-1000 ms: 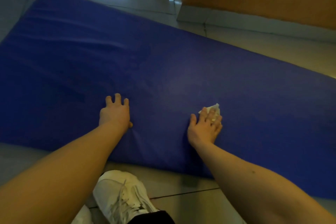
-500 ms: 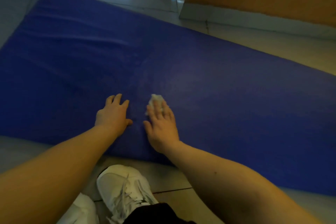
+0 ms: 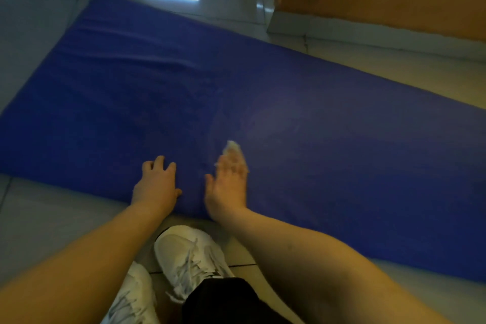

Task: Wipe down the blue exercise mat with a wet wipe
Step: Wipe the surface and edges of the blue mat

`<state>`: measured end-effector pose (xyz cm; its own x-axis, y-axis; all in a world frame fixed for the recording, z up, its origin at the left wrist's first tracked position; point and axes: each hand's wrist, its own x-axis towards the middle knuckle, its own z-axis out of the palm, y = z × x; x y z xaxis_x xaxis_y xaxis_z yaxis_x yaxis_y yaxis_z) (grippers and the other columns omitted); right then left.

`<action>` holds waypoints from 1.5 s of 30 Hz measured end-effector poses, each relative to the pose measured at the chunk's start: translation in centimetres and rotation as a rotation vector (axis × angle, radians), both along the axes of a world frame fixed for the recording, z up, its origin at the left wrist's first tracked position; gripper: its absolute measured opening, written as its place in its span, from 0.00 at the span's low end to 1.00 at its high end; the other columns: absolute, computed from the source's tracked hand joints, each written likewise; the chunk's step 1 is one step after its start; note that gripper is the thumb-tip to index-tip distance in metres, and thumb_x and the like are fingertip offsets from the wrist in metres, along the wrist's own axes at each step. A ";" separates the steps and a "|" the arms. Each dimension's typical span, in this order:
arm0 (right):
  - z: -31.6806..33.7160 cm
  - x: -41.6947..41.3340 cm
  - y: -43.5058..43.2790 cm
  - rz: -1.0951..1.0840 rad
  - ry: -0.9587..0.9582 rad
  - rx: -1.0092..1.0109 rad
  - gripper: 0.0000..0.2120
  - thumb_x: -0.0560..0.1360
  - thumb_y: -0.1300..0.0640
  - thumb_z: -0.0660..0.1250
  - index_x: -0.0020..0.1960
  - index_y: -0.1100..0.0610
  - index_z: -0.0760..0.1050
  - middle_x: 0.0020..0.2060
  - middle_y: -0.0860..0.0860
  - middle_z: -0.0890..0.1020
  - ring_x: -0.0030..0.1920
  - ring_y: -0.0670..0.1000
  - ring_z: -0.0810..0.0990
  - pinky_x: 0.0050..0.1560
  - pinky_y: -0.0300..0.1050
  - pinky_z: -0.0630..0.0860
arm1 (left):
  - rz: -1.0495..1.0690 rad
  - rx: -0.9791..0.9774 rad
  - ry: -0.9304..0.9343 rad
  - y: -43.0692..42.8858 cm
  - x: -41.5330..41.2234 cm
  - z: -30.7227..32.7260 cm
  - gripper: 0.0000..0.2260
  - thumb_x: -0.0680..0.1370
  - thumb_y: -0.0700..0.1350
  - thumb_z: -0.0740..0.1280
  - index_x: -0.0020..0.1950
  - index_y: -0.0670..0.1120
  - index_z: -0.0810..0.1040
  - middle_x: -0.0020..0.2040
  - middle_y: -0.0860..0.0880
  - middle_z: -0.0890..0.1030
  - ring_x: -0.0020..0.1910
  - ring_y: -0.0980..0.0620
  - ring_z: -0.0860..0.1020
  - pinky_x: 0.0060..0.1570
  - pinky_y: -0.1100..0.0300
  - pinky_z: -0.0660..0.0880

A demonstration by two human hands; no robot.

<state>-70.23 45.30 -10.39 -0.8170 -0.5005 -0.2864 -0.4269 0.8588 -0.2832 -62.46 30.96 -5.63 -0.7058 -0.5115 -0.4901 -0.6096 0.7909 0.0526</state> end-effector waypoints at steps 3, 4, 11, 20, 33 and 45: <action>0.3 1.4 -1.0 0.265 -0.082 0.010 0.34 0.84 0.42 0.47 0.83 0.56 0.40 0.79 0.50 0.31 0.78 0.51 0.27 0.80 0.56 0.37 | -0.014 0.006 -0.045 -0.1 0.3 0.1 0.37 0.79 0.56 0.69 0.81 0.51 0.53 0.81 0.47 0.48 0.78 0.43 0.52 0.62 0.48 0.76; 0.4 0.9 -0.1 0.301 -0.077 0.024 0.33 0.84 0.41 0.47 0.83 0.54 0.40 0.79 0.49 0.31 0.78 0.50 0.28 0.80 0.55 0.39 | -0.029 0.013 -0.062 -0.2 0.4 0.2 0.38 0.79 0.56 0.69 0.81 0.51 0.52 0.81 0.48 0.47 0.78 0.43 0.51 0.62 0.48 0.76; 0.1 -3.6 13.2 -0.113 0.053 0.175 0.35 0.83 0.39 0.44 0.82 0.55 0.37 0.79 0.52 0.29 0.80 0.53 0.32 0.80 0.54 0.41 | -0.052 -0.044 -0.111 0.4 0.1 0.4 0.39 0.79 0.55 0.69 0.82 0.48 0.51 0.81 0.46 0.46 0.78 0.42 0.52 0.59 0.51 0.77; 1.3 0.5 6.1 -0.289 -0.082 0.202 0.37 0.83 0.37 0.45 0.80 0.57 0.34 0.73 0.57 0.22 0.77 0.61 0.26 0.77 0.62 0.32 | -0.085 -0.102 -0.170 0.6 -0.7 0.6 0.38 0.78 0.57 0.70 0.80 0.47 0.54 0.80 0.44 0.50 0.75 0.41 0.56 0.56 0.51 0.77; 2.2 -0.7 20.1 0.312 0.008 0.145 0.37 0.84 0.41 0.52 0.82 0.52 0.35 0.80 0.48 0.32 0.80 0.49 0.33 0.79 0.52 0.45 | -0.092 -0.085 -0.171 0.4 -0.4 0.7 0.39 0.78 0.58 0.69 0.81 0.48 0.52 0.81 0.45 0.49 0.76 0.41 0.55 0.57 0.50 0.77; 1.1 2.4 10.0 0.529 -0.116 0.067 0.32 0.85 0.43 0.47 0.83 0.53 0.40 0.80 0.49 0.32 0.78 0.50 0.27 0.80 0.57 0.38 | -0.105 -0.094 -0.179 0.2 -0.5 0.7 0.39 0.77 0.58 0.70 0.80 0.48 0.54 0.80 0.45 0.51 0.75 0.40 0.56 0.57 0.49 0.77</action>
